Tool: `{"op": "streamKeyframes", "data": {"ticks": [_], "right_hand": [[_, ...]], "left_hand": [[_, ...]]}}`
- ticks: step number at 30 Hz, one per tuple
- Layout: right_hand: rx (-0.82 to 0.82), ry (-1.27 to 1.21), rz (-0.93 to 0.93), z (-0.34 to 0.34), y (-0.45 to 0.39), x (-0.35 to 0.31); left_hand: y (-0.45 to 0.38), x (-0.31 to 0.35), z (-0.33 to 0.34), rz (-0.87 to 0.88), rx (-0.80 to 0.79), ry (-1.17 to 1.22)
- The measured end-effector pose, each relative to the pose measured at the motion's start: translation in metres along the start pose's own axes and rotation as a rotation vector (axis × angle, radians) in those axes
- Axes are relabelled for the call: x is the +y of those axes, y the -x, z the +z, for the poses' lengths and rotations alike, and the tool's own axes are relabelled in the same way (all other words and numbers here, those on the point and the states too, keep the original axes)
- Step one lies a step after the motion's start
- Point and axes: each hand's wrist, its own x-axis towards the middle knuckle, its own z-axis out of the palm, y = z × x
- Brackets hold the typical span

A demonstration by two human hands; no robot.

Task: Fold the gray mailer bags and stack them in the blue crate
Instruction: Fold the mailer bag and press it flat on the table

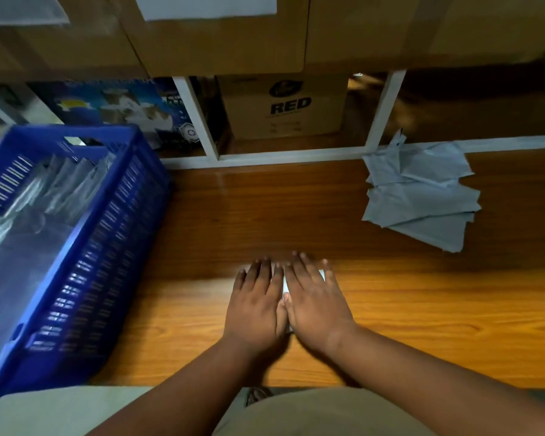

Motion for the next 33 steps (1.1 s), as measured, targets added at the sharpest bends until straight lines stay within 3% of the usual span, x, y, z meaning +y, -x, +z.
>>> {"op": "streamKeyframes", "data": {"ticks": [25,33], "right_hand": [[0.010,-0.164,0.008,-0.005,0.000,0.023],[0.016,-0.074,0.043,0.010,0.012,0.037]], "left_hand": [[-0.007,0.019,-0.018,-0.111,-0.080,-0.054],[-0.011,0.042,-0.006,-0.119,-0.070,-0.096]]}}
